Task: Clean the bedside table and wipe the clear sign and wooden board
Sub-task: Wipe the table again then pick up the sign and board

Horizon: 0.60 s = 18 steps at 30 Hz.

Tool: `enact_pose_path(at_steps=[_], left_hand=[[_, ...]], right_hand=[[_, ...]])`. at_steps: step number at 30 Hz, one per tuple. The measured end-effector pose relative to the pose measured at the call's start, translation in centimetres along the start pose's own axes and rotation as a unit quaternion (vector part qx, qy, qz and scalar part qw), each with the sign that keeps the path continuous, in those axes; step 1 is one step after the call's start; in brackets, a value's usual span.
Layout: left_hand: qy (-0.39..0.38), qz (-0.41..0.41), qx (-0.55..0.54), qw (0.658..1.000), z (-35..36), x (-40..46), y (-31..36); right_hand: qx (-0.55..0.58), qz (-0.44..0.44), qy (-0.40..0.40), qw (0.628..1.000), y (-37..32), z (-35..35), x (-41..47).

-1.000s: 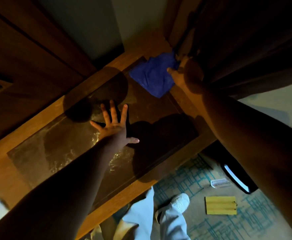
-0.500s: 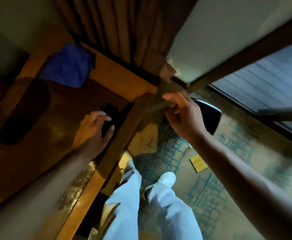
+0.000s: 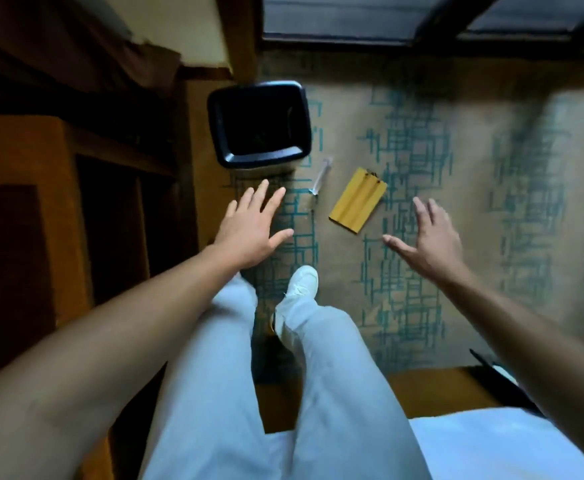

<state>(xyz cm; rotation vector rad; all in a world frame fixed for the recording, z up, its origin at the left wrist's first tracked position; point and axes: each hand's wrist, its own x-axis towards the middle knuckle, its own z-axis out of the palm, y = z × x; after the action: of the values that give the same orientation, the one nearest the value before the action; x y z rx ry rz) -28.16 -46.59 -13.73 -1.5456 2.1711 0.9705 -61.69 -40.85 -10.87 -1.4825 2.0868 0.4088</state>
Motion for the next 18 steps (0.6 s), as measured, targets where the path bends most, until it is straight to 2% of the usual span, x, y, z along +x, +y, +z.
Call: enact_pose_path(at_steps=[3,6,14,18], left_hand=[[-0.086,0.013,0.076,0.993,3.3,4.3,2.2],[-0.109,0.011,0.093,0.99,5.8,8.9,3.8],[-0.077,0.033,0.179,0.98,12.9,22.0,4.3],[-0.071,0.034,0.188,0.979,16.2,27.4,4.1]], right_hand=[[0.018,0.102,-0.032,0.994,5.0,4.5,0.9],[0.052,0.16,-0.043,0.985,7.6,9.1,2.6],[0.153,0.235,-0.057,0.958,10.1,21.3,11.5],[0.195,0.229,-0.038,0.953,11.5,24.6,16.6]])
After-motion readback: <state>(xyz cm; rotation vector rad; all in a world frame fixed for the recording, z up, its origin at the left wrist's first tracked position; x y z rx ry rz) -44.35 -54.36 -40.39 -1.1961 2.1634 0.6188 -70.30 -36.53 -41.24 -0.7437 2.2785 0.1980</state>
